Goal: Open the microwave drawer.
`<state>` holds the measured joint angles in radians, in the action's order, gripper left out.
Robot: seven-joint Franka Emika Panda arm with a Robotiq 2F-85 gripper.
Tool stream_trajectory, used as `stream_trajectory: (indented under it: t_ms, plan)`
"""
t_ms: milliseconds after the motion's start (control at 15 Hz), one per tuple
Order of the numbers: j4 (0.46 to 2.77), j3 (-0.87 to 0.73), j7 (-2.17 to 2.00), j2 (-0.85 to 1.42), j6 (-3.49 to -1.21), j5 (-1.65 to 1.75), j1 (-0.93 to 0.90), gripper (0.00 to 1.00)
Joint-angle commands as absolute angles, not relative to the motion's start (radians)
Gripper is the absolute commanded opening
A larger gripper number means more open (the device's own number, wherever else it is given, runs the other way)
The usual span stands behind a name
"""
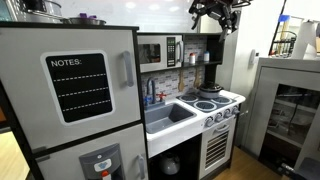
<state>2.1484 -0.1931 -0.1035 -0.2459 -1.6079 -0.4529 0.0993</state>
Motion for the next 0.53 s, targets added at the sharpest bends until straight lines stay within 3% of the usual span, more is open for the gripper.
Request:
stream_trajectory:
  t_ms: [0, 467]
  plan:
    - [2.137, -0.214, -0.163, -0.224, -1.598, -0.526, 0.149, 1.00]
    - [2.139, -0.290, -0.257, -0.147, -1.653, -0.659, 0.239, 1.00]
